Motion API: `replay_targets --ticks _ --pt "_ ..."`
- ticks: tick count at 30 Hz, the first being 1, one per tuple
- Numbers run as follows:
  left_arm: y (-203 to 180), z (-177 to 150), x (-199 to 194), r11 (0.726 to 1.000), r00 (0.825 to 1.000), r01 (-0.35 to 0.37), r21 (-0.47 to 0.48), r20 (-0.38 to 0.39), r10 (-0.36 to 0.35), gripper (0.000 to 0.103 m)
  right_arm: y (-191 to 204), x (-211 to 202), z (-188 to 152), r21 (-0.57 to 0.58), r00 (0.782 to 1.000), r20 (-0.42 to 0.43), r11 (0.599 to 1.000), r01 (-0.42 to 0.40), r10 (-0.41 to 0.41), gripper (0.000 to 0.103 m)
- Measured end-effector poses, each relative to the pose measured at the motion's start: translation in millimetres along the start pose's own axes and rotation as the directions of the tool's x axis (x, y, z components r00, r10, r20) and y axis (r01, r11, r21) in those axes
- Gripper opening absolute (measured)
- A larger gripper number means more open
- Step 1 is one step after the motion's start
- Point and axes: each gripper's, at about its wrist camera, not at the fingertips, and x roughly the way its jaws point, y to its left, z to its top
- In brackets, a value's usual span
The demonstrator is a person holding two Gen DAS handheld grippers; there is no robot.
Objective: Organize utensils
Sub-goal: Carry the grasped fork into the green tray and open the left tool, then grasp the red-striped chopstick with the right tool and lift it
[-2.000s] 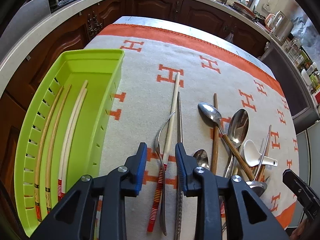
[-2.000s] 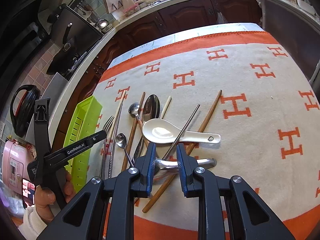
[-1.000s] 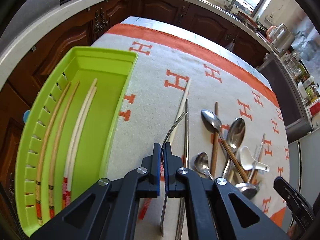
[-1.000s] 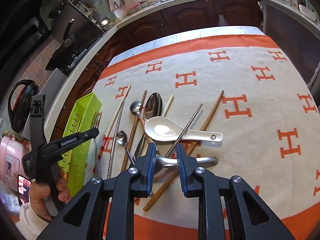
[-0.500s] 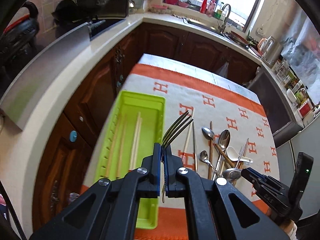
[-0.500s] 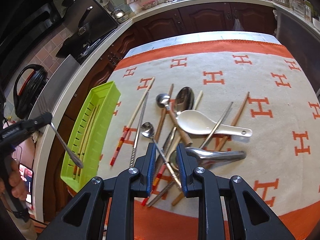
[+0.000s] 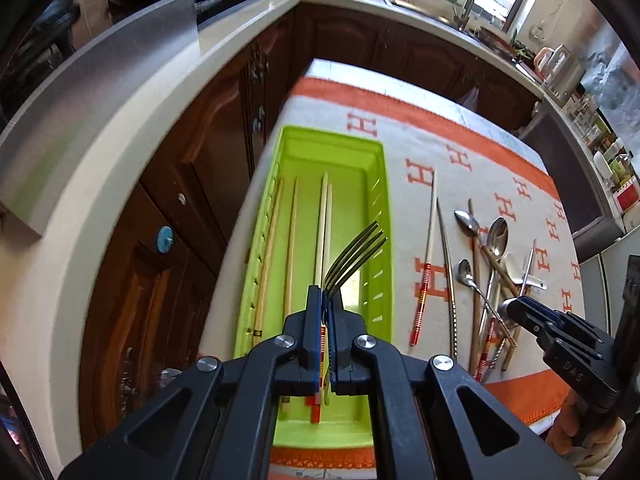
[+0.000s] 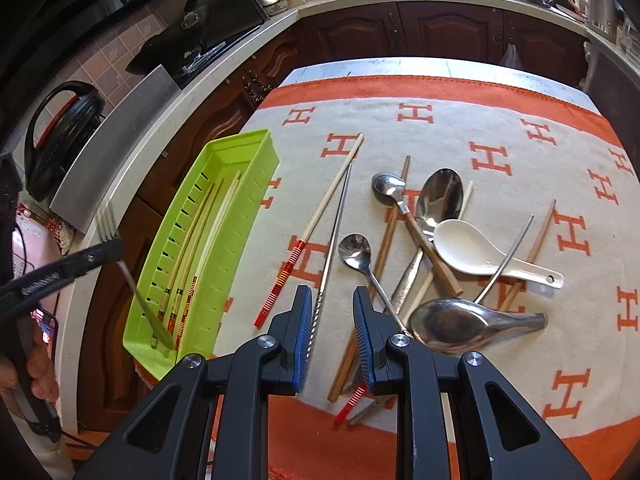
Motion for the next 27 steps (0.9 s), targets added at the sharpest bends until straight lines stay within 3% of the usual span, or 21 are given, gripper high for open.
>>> replay_targets --ticks 7,11,13,20,22,27 --pt "-7.6 15.4 55.5 0.999 0.997 0.043 -0.004 -0.057 -0.044 0.003 5.3 30.2 24.5 0.024 0.999 -0.047 1.000 0.003 -0.002 0.022" --pt "-3.7 22.5 71.2 0.998 0.996 0.051 -0.046 -0.070 -0.054 0.024 9.1 51.4 39.5 0.028 0.998 -0.067 1.000 0.007 -0.005 0.022" --pt "1.4 24.5 72.0 0.997 0.997 0.053 -0.060 -0.053 -0.056 0.030 11.3 63.4 45.8 0.027 0.997 -0.080 1.000 0.008 -0.006 0.022" --pt "28.9 26.3 53.7 0.992 0.999 0.021 -0.121 0.027 -0.018 0.036 30.0 108.0 58.0 -0.003 0.990 -0.139 1.000 0.029 -0.029 0.021" --pt "36.3 25.1 48.7 0.990 0.999 0.008 -0.139 0.041 -0.002 0.044 34.3 117.8 59.5 -0.009 0.988 -0.146 0.999 0.043 -0.044 0.021" --pt "53.0 21.4 37.2 0.986 0.996 -0.035 -0.164 0.077 0.048 0.044 45.0 133.6 64.7 -0.027 0.987 -0.122 0.995 0.099 -0.101 0.022"
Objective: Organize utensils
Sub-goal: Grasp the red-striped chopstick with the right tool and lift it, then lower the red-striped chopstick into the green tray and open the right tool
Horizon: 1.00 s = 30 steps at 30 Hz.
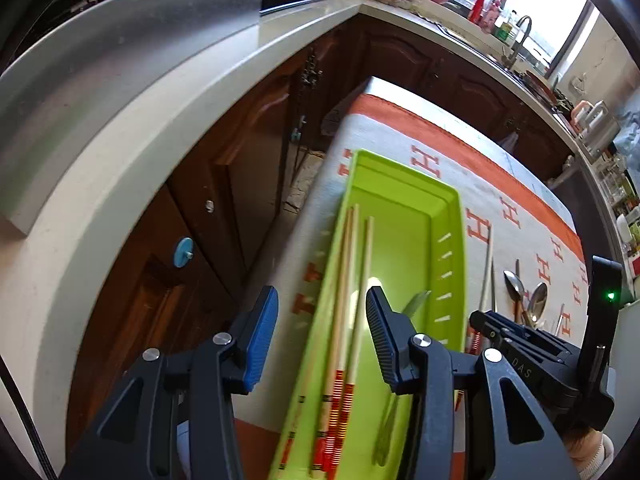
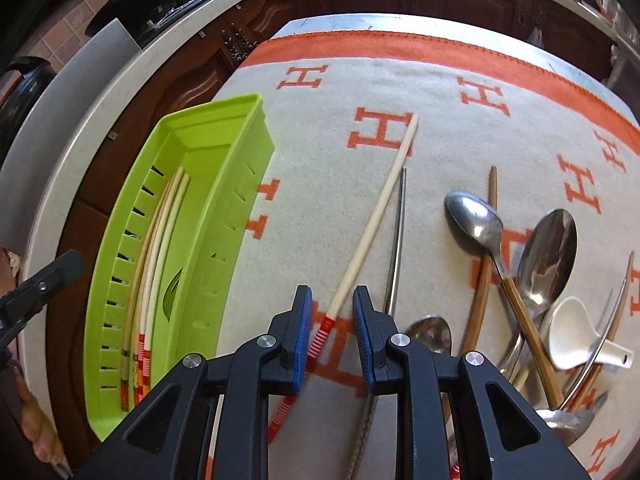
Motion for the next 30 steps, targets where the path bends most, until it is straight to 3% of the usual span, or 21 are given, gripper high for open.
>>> replay_targets --ticks 7,11,16,23,27,30 --pt "14.2 -3.9 -0.4 1.000 1.000 -0.013 -0.024 -0.011 0.013 0.044 27.2 10.0 -2.8 -0.102 0.985 0.064 0.981 0.165 -0.159 0.020" --pt "15.4 -8.9 -3.3 1.000 1.000 -0.016 -0.017 -0.012 0.015 0.044 29.2 9.5 -6.1 -0.089 0.981 0.081 0.979 0.184 -0.177 0.009" --pt "20.2 -14.9 -10.4 1.000 1.000 -0.023 -0.020 -0.004 0.023 0.044 12.8 -1.1 -8.3 0.017 0.996 0.043 0.997 0.076 -0.077 0.005" --pt "23.2 -19.5 -21.4 0.999 0.999 -0.040 0.007 0.006 0.040 0.046 0.0 -51.9 -21.7 0.116 0.995 0.072 0.990 -0.077 0.069 0.005" --pt "21.1 -21.4 -30.3 0.996 0.997 -0.080 0.045 0.025 0.079 0.066 15.0 -85.1 -28.4 0.108 0.984 0.099 0.981 -0.160 0.149 0.005" --pt "19.5 -21.7 -36.7 0.992 0.993 -0.108 0.070 0.046 0.105 0.070 34.5 -104.4 -33.4 0.084 0.972 0.110 0.973 -0.216 0.206 0.005"
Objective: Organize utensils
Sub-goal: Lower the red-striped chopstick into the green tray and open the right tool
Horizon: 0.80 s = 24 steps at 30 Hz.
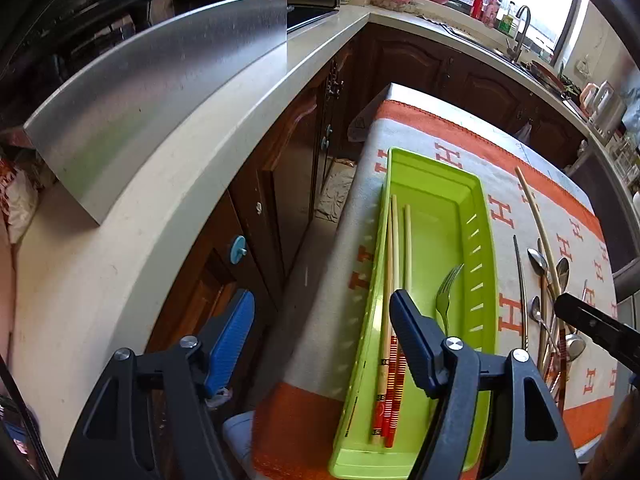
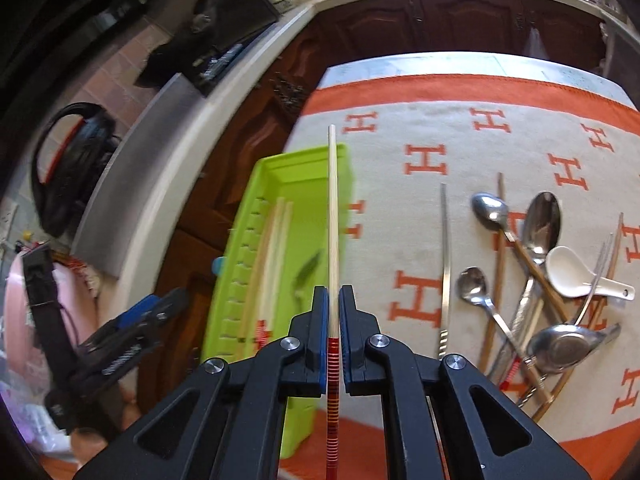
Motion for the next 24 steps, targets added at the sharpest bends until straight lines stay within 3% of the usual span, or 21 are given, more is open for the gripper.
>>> replay_targets --ticks 5,12,19,24 --pt "1.5 0.1 -6.7 1.000 1.000 -0.023 0.011 0.016 0.023 0.074 35.9 -0.1 -5.3 -0.036 0.997 -0.026 0.997 -0.067 0.066 0.005" --pt "6.3 -0.6 -4.9 0.999 0.999 -0.034 0.002 0.009 0.034 0.074 71.8 29.7 -9.5 -0.058 0.996 -0.048 0.996 -0.073 0.071 0.005" --pt "2.5 -2.1 0.6 0.999 0.999 -0.045 0.017 -0.001 0.045 0.074 66.8 64.6 -4.3 0.013 0.992 -0.106 0.998 -0.061 0.062 0.008" --pt "0.2 -2.4 4.7 0.998 0.999 -0.053 0.020 -0.012 0.053 0.074 61.0 62.6 -6.4 -0.005 0.993 -0.105 0.998 -0.058 0.058 0.009"
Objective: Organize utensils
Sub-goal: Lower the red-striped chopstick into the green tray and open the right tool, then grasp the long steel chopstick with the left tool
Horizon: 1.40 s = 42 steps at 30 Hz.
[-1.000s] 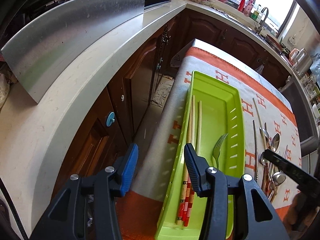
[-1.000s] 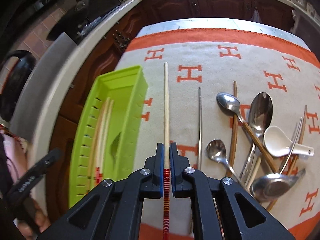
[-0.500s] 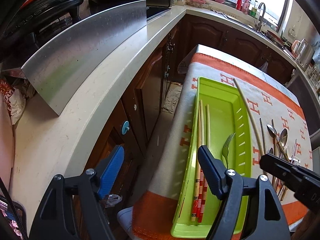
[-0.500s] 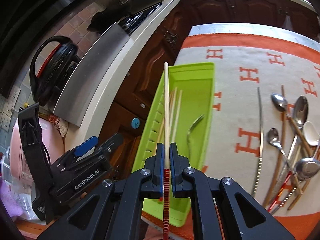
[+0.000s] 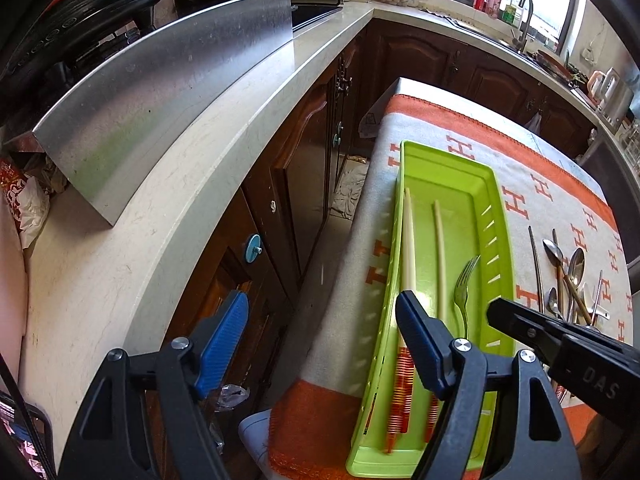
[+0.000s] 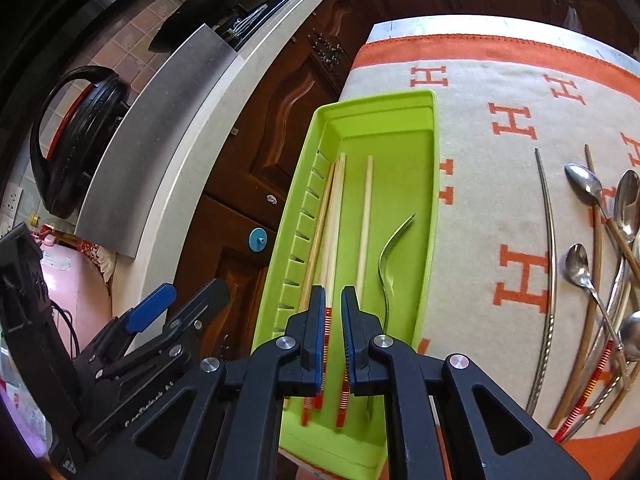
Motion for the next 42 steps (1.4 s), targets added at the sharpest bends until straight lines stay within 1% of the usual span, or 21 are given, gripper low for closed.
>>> replay_targets --ticks 6,13,14,15,18,22,23,27,32,36,38,40,42 --pt "-10.2 -2.7 2.1 1.000 1.000 -0.002 0.021 -0.014 0.002 0.074 -10.7 -20.1 -6.7 -0.058 0.998 0.038 0.997 0.058 -0.056 0.009" --pt "-34.5 -5.1 -4.2 0.998 1.000 0.007 0.066 -0.016 -0.006 0.074 -34.0 -49.9 -16.1 -0.082 0.993 0.073 0.991 0.104 -0.098 0.009" --pt "-38.3 -5.4 -6.5 0.997 1.000 0.011 0.074 -0.014 -0.010 0.074 -39.0 -55.5 -17.7 -0.085 0.991 0.083 0.990 0.116 -0.109 0.010" --pt "-42.0 -5.3 -8.4 0.997 1.000 0.015 0.079 -0.013 -0.014 0.074 -45.0 -62.0 -19.2 -0.085 0.988 0.095 0.988 0.128 -0.120 0.014" --pt "-56.8 -5.2 -15.7 0.994 0.999 0.047 0.096 -0.009 -0.046 0.075 -68.0 -84.7 -24.1 -0.067 0.980 0.133 0.985 0.158 -0.148 0.023" --pt "-78.9 -5.1 -24.2 0.985 0.992 0.124 0.117 -0.012 -0.124 0.076 -101.2 -116.5 -30.5 -0.035 0.965 0.181 0.980 0.197 -0.187 0.024" --pt "-88.9 -5.2 -26.2 0.981 0.989 0.146 0.130 -0.015 -0.146 0.077 -111.5 -125.6 -33.1 -0.022 0.960 0.198 0.978 0.208 -0.199 0.024" --pt "-126.7 -7.4 -30.0 0.964 0.980 0.199 0.178 -0.031 -0.197 0.077 -150.4 -151.7 -41.2 0.030 0.945 0.236 0.974 0.224 -0.225 0.025" --pt "-175.8 -16.7 -25.0 0.943 0.971 0.238 0.233 -0.069 -0.228 0.076 -202.4 -172.2 -52.1 0.097 0.945 0.241 0.974 0.203 -0.221 0.025" --pt "-206.2 -25.5 -11.2 0.935 0.969 0.244 0.257 -0.094 -0.227 0.076 -231.4 -180.0 -60.1 0.123 0.943 0.246 0.972 0.199 -0.224 0.025" --pt "-214.9 -30.8 -1.8 0.935 0.969 0.241 0.259 -0.111 -0.219 0.072 -240.1 -177.8 -63.6 0.135 0.944 0.243 0.971 0.196 -0.224 0.025" --pt "-224.9 -36.5 13.6 0.934 0.966 0.248 0.257 -0.145 -0.216 0.063 -252.8 -178.0 -68.4 0.147 0.945 0.239 0.971 0.190 -0.222 0.025" --pt "-231.1 -40.7 25.0 0.935 0.964 0.245 0.256 -0.168 -0.206 0.058 -264.4 -176.8 -72.0 0.160 0.948 0.232 0.969 0.185 -0.220 0.025"
